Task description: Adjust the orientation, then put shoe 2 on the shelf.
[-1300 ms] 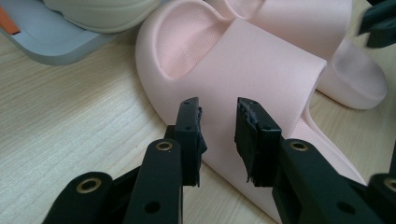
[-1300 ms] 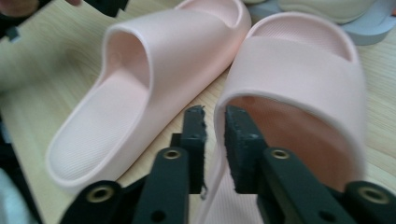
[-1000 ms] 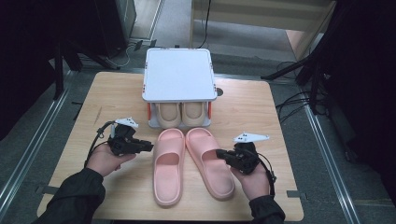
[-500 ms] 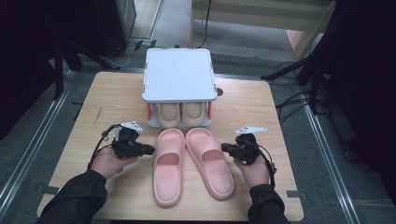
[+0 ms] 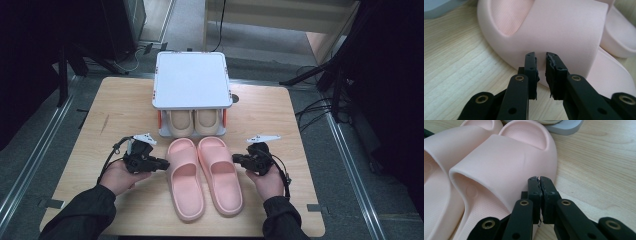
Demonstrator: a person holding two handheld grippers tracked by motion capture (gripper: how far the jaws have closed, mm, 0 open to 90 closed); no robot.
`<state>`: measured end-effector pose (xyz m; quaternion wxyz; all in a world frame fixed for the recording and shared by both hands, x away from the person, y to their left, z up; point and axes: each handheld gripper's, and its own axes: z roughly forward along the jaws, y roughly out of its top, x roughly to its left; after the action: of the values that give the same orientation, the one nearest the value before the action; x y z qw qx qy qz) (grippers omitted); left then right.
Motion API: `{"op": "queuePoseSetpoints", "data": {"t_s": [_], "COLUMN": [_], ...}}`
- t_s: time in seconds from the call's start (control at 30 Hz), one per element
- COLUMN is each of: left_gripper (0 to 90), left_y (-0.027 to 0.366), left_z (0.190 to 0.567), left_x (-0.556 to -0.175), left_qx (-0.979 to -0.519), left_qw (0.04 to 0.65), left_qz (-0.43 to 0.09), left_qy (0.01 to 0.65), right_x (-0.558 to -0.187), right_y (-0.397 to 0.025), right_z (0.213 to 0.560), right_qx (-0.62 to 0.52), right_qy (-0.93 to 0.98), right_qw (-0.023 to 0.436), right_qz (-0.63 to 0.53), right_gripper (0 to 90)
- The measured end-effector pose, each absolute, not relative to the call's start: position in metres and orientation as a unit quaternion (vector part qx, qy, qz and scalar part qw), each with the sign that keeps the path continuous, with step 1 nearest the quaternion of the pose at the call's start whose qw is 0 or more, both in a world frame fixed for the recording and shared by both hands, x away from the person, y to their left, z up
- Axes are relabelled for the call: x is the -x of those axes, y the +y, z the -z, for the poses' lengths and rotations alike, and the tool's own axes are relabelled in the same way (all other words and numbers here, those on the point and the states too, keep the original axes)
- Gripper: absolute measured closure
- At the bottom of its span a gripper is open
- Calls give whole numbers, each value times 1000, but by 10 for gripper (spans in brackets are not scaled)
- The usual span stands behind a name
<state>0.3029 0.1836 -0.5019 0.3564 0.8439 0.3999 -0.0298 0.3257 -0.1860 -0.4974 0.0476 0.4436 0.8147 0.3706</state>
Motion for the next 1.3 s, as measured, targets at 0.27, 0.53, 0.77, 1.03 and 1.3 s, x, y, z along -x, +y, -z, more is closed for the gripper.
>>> {"op": "queuePoseSetpoints", "data": {"t_s": [0.27, 0.53, 0.77, 1.03, 1.3], "left_gripper": [768, 672, 611, 563, 486], "left_y": [183, 194, 204, 208, 211], "left_z": [502, 495, 491, 488, 486], "left_x": [-304, -304, -304, -304, -306], "left_qx": [-841, -835, -827, -823, -819], "left_qw": [361, 368, 373, 374, 374], "left_qz": [35, 24, 22, 26, 28], "left_qy": [402, 408, 421, 426, 434], "right_x": [-326, -322, -310, -294, -275], "right_y": [-185, -190, -188, -178, -162], "right_z": [501, 490, 479, 474, 472], "right_qx": [-446, -441, -426, -410, -391], "right_qy": [812, 793, 789, 793, 798], "right_qw": [42, 52, 52, 40, 43], "right_qz": [-374, -417, -440, -449, -456], "right_gripper": [863, 752, 714, 707, 684]}}
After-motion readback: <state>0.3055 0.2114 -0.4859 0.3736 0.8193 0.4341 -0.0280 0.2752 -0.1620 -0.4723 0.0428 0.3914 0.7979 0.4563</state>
